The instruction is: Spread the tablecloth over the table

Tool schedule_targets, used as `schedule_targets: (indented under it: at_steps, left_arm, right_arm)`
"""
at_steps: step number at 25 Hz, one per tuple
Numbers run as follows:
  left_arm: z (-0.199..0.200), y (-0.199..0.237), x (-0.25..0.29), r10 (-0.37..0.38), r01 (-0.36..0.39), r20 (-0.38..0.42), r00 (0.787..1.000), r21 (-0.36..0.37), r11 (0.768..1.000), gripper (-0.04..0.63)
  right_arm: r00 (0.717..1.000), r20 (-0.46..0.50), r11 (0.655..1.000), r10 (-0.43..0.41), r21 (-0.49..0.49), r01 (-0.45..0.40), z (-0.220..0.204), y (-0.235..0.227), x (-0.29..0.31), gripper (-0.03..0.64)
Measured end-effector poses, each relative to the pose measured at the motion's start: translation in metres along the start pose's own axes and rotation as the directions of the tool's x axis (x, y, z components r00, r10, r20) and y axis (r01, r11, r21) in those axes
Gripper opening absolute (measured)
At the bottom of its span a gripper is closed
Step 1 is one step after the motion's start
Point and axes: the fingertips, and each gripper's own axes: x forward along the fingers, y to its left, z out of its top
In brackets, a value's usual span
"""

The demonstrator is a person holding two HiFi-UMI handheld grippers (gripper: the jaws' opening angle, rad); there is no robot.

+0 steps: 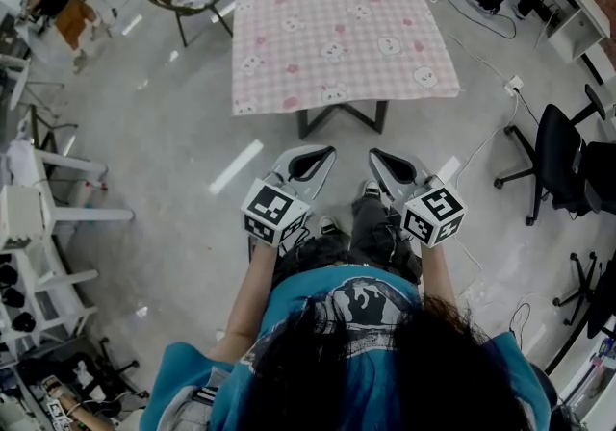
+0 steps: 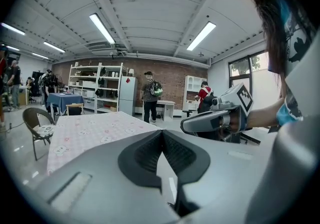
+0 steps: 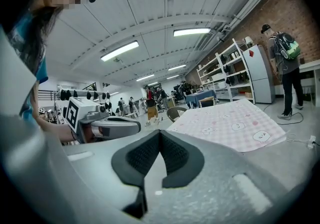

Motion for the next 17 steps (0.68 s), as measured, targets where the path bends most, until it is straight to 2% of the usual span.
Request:
schedule_targets:
  at_steps: [17]
  left_arm:
    - [-0.0039,0.0018,0.0027,-0.013,0.013,0.006,1.0,-0.038,0.999,0.015]
  right_arm:
    - [0.999,-0.033,1.0,-0.005,-0.013,0.005,-0.0032,-0.0023,0.0045,0.002]
